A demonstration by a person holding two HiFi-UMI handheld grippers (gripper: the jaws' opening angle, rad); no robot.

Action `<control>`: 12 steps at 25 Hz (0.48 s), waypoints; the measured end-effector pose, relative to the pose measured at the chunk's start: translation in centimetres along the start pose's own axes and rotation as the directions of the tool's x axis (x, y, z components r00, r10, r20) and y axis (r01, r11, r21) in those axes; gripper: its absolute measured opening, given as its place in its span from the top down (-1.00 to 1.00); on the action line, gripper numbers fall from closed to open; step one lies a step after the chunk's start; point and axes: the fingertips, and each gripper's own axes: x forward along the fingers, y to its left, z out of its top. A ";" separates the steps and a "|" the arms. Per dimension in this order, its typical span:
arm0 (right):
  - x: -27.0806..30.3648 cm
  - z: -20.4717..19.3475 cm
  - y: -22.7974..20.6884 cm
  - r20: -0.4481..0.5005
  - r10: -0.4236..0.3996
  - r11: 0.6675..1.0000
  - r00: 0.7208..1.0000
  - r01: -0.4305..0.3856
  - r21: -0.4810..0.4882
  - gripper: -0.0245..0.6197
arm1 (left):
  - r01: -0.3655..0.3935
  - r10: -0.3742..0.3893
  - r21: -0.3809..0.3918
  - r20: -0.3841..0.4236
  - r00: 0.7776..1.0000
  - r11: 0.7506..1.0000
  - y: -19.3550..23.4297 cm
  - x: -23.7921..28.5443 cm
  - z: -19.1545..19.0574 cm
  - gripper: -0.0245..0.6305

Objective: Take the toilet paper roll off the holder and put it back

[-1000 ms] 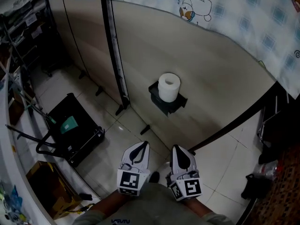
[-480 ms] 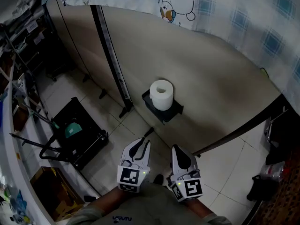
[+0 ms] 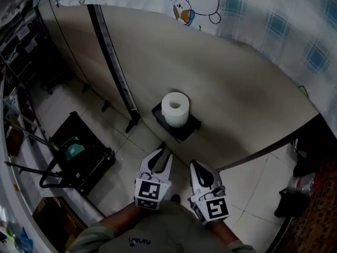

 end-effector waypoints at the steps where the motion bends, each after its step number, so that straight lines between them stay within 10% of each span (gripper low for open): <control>1: 0.5 0.5 0.0 0.002 -0.001 1.000 1.000 0.001 -0.016 0.92 | 0.007 -0.007 -0.001 0.004 1.000 1.000 0.4 0.3 0.3 0.72; 9: 5.4 4.0 0.6 -0.053 0.036 0.983 0.998 -0.045 -0.179 0.92 | 0.029 -0.029 -0.005 0.036 0.999 1.000 4.4 2.8 1.9 0.70; 12: 8.0 4.8 1.7 -0.126 0.088 0.960 0.988 -0.118 -0.253 0.62 | 0.035 -0.034 -0.012 0.061 0.998 0.999 6.3 3.3 2.7 0.68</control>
